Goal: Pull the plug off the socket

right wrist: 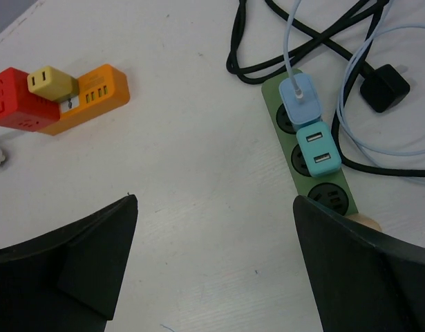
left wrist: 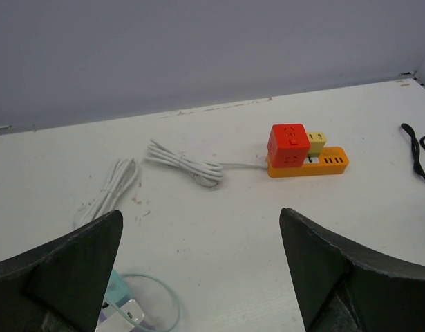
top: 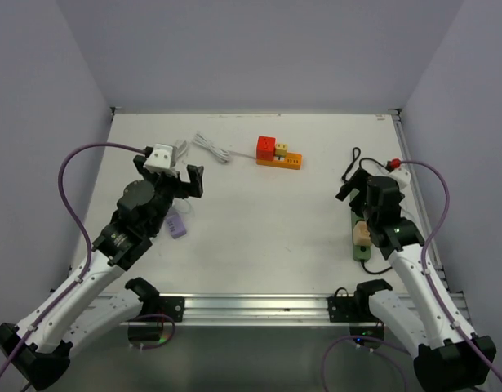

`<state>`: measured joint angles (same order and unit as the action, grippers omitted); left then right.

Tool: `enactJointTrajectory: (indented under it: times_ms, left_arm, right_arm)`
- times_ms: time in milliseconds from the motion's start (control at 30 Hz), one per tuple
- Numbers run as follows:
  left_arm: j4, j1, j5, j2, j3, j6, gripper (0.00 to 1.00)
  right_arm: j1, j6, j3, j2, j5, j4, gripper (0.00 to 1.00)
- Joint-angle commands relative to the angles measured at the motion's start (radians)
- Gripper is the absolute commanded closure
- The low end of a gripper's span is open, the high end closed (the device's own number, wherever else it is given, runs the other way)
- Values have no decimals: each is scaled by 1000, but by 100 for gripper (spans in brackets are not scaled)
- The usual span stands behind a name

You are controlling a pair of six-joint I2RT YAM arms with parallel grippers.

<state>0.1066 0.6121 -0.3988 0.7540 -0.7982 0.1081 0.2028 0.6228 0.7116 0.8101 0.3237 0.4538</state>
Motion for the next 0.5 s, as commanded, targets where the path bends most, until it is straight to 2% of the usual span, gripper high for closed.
enactJointTrajectory:
  times_ms: [0, 133, 233, 267, 300, 333, 400, 467]
  left_arm:
    - [-28, 3, 64, -11, -15, -25, 0]
    - [-53, 3, 55, -33, 8, -25, 0]
    - [-35, 3, -40, -16, 4, -16, 0]
    - [-30, 3, -87, -12, -2, -13, 0]
    - [-19, 3, -101, -10, -7, -16, 0]
    - [-19, 2, -106, -18, -10, -18, 0]
    - [-31, 2, -130, -53, -3, -25, 0]
    - [-38, 2, -196, -82, 10, -30, 0]
  right_arm:
    - [3, 81, 28, -28, 86, 8, 1]
    - [3, 20, -33, -92, 92, 19, 1]
    - [3, -46, -70, -143, -108, -71, 1]
    - [3, -82, -98, -178, -177, -164, 1]
    - [3, -160, -119, -192, -363, -223, 1]
    - [4, -178, -130, -198, -438, -277, 1]
    - [17, -196, -78, -123, -494, -258, 1]
    - [98, -238, -14, -2, -476, -198, 1]
